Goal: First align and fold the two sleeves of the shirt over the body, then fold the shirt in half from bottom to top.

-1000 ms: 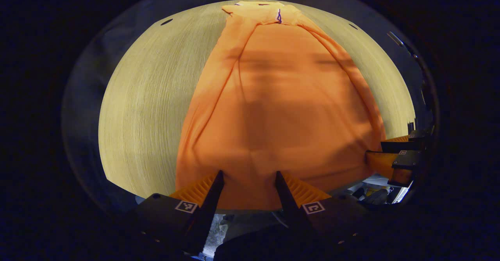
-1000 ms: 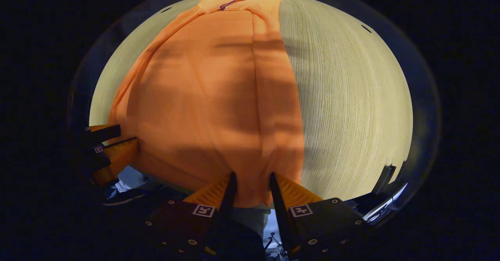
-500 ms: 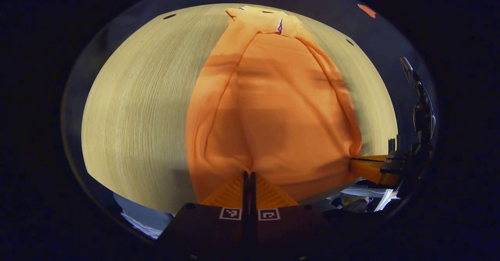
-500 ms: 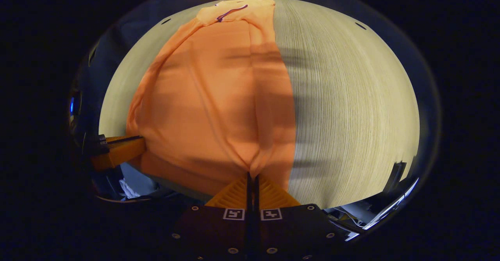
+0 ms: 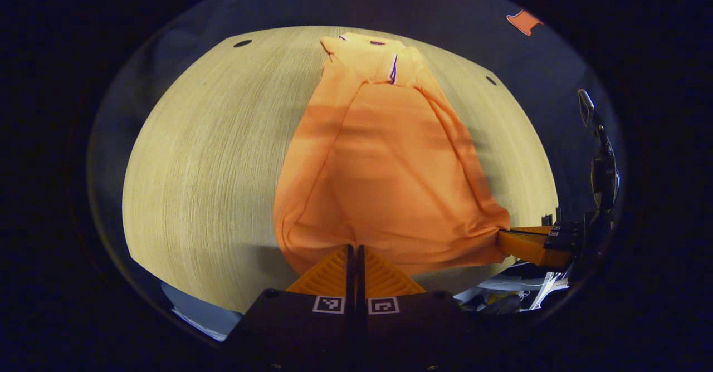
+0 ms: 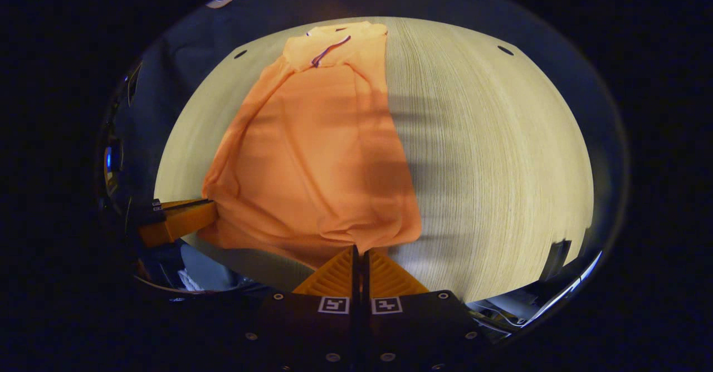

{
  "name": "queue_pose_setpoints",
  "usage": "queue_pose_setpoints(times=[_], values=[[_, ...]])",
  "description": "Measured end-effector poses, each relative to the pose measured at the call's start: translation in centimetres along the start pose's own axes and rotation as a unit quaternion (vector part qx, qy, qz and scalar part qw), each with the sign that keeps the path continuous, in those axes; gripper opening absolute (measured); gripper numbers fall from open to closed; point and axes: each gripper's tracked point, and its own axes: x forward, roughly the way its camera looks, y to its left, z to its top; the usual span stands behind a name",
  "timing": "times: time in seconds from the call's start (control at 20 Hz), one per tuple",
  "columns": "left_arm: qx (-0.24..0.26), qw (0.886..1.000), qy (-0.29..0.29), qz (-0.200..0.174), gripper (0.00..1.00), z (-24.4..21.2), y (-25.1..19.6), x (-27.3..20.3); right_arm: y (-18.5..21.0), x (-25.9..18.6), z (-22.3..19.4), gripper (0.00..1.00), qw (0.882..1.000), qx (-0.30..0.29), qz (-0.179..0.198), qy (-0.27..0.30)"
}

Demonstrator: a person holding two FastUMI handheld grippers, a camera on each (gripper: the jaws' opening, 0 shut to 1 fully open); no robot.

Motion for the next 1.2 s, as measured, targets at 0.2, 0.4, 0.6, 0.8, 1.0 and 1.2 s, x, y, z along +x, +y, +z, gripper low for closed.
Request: queue_pose_setpoints(times=[0.2,0.4,0.6,0.8,1.0,1.2], values=[[-0.005,0.999,-0.048,-0.005,0.01,5.1,0.0,-0.6,-0.1,-1.1,5.2,0.0,0.999,0.004,0.003,-0.05],[-0.013,0.996,-0.088,-0.007,0.01,10.0,0.1,-1.0,-0.4,-2.3,10.7,0.0,0.995,0.008,0.008,-0.099],[-0.012,0.992,-0.128,-0.013,0.01,15.3,-0.3,-0.9,-0.7,-2.6,16.1,0.05,0.99,0.009,0.006,-0.141],[-0.003,0.986,-0.168,-0.011,0.01,21.3,0.3,-1.1,-0.8,-2.8,21.0,0.0,0.985,-0.003,0.003,-0.173],[0.014,0.979,-0.203,0.001,0.01,26.7,0.9,-1.1,-0.7,-2.3,26.4,0.0,0.979,-0.008,0.004,-0.204],[0.031,0.971,-0.237,0.021,0.01,31.6,1.4,-0.7,-0.4,-0.5,30.0,0.0,0.977,-0.016,0.002,-0.21]])
